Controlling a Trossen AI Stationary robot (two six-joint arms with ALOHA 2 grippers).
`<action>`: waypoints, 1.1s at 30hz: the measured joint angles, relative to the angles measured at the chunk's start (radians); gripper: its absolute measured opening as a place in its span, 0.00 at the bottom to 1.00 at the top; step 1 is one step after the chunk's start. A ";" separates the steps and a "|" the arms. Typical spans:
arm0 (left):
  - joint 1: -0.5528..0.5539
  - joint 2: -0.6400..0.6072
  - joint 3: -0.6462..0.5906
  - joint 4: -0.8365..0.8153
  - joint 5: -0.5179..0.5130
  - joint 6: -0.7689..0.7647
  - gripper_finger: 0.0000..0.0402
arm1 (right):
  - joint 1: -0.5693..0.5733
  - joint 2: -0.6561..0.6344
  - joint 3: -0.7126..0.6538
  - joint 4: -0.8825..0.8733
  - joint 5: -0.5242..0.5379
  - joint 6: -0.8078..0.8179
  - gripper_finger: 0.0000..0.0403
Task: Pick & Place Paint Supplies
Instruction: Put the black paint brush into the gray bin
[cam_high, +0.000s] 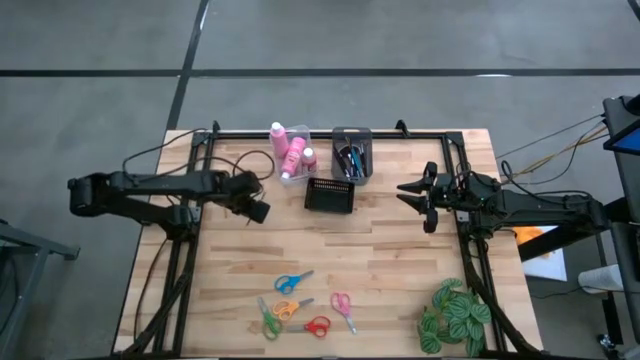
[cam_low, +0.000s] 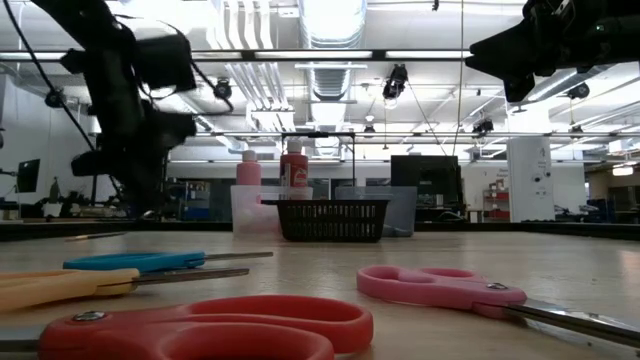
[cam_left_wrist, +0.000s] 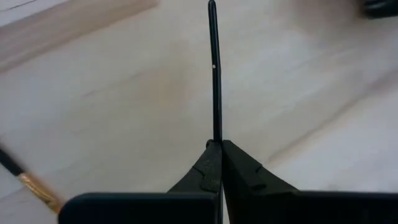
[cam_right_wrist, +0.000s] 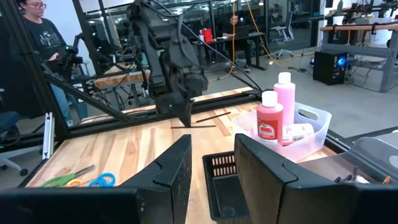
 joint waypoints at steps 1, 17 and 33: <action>-0.001 -0.018 0.007 -0.002 0.004 0.000 0.01 | 0.000 0.000 0.000 0.000 0.000 0.000 0.30; -0.003 -0.076 0.186 0.236 0.066 0.250 0.01 | 0.000 0.000 0.000 0.000 0.000 0.000 0.30; -0.072 0.281 0.450 0.483 0.236 0.375 0.01 | 0.000 0.000 0.000 0.000 0.000 0.000 0.30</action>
